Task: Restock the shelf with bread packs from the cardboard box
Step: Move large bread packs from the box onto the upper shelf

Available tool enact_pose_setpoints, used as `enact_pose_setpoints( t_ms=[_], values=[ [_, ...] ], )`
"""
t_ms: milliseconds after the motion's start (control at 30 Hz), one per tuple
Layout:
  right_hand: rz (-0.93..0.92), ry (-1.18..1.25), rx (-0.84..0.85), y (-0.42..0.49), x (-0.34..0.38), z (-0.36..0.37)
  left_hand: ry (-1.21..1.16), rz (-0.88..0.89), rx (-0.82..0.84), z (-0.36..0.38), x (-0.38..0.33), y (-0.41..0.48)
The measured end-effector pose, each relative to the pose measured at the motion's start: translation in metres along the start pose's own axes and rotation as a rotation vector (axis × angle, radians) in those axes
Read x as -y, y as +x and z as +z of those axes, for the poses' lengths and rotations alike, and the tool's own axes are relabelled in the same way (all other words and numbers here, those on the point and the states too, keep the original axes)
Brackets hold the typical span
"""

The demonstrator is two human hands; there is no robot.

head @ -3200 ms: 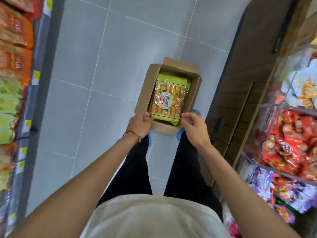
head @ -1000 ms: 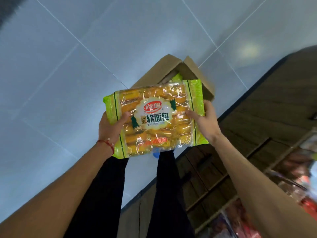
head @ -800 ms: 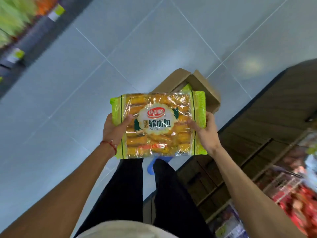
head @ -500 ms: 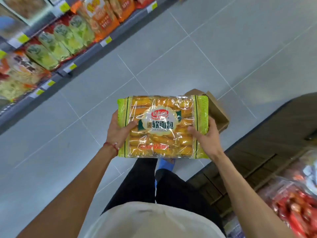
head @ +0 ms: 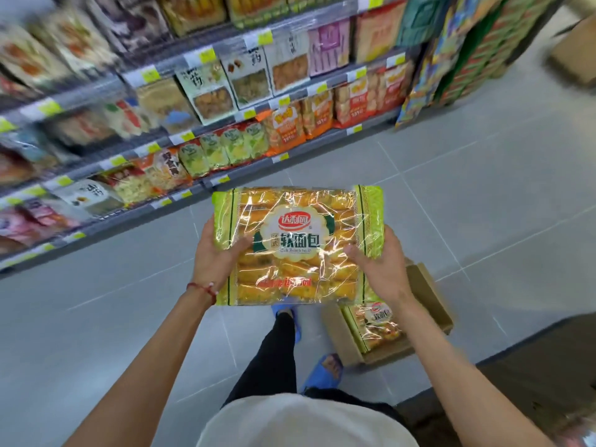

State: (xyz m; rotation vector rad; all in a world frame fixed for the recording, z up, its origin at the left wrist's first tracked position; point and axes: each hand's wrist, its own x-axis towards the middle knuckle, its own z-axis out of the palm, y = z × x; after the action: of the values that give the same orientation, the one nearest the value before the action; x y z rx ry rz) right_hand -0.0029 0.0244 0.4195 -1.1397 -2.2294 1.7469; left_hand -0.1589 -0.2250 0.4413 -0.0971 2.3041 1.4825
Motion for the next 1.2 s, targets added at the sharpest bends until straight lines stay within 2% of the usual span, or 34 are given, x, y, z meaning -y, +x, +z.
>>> enact_pose_setpoints(
  t_ms=[367, 533, 800, 1200],
  values=[
    [-0.237, -0.010, -0.071, 0.151, 0.159, 0.055, 0.007, 0.173, -0.154, -0.059, -0.121, 0.146],
    [-0.367, 0.015, -0.110, 0.215, 0.238, 0.069, 0.018, 0.319, -0.209, -0.075, -0.193, 0.214],
    [-0.435, -0.040, -0.189, 0.330, 0.348, 0.076, 0.035, 0.436, -0.366, -0.084, -0.289, 0.313],
    [-0.633, 0.021, -0.050, 0.488, 0.503, 0.065, -0.022, 0.532, -0.596, -0.081, -0.418, 0.436]
  ],
)
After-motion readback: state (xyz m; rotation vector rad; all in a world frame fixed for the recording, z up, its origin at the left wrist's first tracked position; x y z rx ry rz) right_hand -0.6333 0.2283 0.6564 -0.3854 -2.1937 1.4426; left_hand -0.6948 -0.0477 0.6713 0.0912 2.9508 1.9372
